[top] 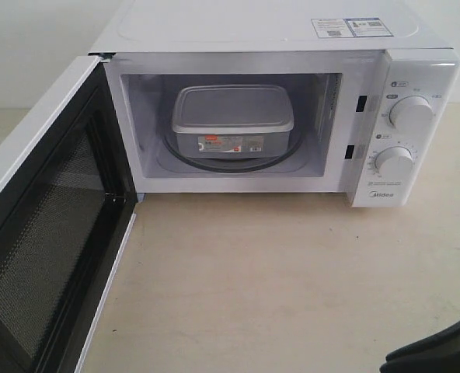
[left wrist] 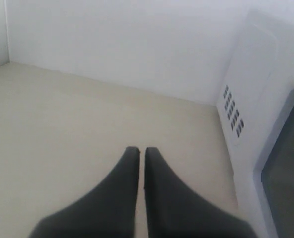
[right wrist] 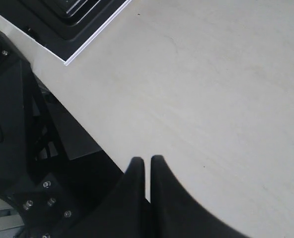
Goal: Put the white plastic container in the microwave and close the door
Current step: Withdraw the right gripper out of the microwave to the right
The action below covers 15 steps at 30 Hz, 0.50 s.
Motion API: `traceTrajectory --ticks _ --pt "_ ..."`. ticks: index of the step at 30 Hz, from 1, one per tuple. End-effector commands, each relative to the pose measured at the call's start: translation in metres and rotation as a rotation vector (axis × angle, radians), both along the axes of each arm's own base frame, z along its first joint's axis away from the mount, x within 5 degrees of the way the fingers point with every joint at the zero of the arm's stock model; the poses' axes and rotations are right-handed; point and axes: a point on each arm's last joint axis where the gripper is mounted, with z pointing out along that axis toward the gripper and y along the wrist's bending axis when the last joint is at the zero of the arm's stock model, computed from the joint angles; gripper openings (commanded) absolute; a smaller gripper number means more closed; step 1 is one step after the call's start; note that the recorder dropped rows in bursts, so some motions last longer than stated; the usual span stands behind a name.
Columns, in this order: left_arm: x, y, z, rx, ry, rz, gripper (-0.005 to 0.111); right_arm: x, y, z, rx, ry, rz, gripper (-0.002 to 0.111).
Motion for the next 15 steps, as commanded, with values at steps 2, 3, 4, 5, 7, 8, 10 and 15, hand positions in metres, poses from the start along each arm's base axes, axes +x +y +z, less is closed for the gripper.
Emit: traceTrajectory --ticks 2,3,4,5,7,8,10,15 --pt "-0.011 0.002 0.051 0.051 -0.588 0.032 0.004 0.000 -0.001 0.001 -0.006 -0.013 0.000 0.000" --pt "-0.021 0.002 0.067 0.066 -0.796 0.040 0.004 0.000 -0.001 0.001 -0.006 -0.013 0.000 0.000" --pt "-0.027 0.001 0.073 0.051 -0.897 0.036 0.004 0.000 -0.001 0.001 -0.008 -0.019 0.006 0.000" --pt "-0.039 0.001 0.083 0.030 -1.067 0.022 0.004 0.000 -0.001 0.001 -0.008 -0.019 0.006 0.000" --pt "-0.048 0.003 0.088 -0.008 -1.189 0.034 0.004 0.000 -0.001 0.001 -0.008 -0.019 0.006 0.000" --pt "-0.048 0.003 0.090 -0.073 -1.189 -0.001 0.004 0.000 -0.001 0.001 -0.008 -0.019 0.006 0.000" --pt "-0.035 0.004 0.094 -0.437 -1.008 -0.123 0.004 0.000 -0.002 0.001 -0.013 -0.014 0.008 0.000" --pt "-0.026 -0.002 0.128 -0.459 -0.544 -0.068 0.004 0.000 -0.002 0.001 -0.016 -0.011 0.010 0.000"
